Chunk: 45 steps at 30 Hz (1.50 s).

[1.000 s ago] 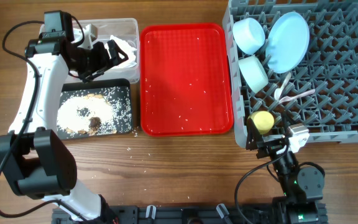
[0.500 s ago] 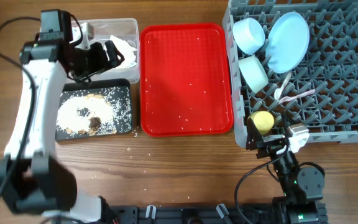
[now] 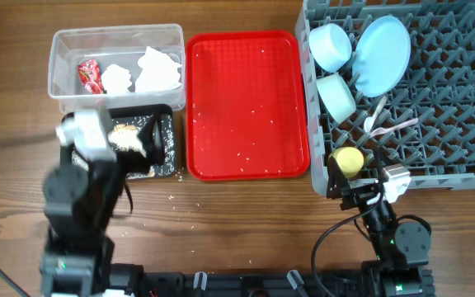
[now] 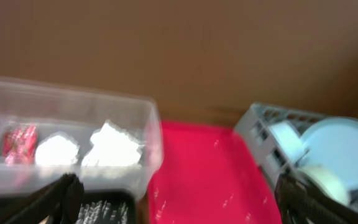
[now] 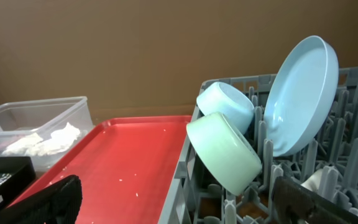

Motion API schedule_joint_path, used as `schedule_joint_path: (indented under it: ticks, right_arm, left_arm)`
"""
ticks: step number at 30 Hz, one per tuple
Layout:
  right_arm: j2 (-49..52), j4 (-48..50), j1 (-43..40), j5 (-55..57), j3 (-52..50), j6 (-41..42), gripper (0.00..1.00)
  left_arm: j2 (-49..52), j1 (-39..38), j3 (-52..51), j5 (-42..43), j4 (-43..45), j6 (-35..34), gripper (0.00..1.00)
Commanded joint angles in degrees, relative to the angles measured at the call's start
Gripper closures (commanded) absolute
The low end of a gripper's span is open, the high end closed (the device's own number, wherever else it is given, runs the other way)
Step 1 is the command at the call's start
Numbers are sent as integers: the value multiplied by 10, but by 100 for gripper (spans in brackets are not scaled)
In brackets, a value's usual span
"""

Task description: Sort waste into correct bins and load items into the dishwasher rack

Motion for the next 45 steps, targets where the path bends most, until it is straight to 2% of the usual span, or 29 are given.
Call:
schedule_joint_path:
  ticks: [1,4,7,14,45]
  right_arm:
    - [-5,3,0,9,-1,-10,0]
    - [-5,3,0,9,-1,-10,0]
    - [-5,3,0,9,-1,-10,0]
    - [-5,3,0,9,-1,-10,0]
    - [-5,3,0,9,-1,-10,0]
  left_arm:
    - [-117,16,-131,-10,47,-14,0]
    - [-193,34,-216,-10,94,-14,1]
    - [-253,51,-274,-10,102,-14,0]
    - [-318,65,-316,-9,79,-14,0]
    - [-317,65,-331,0,80,-13,0]
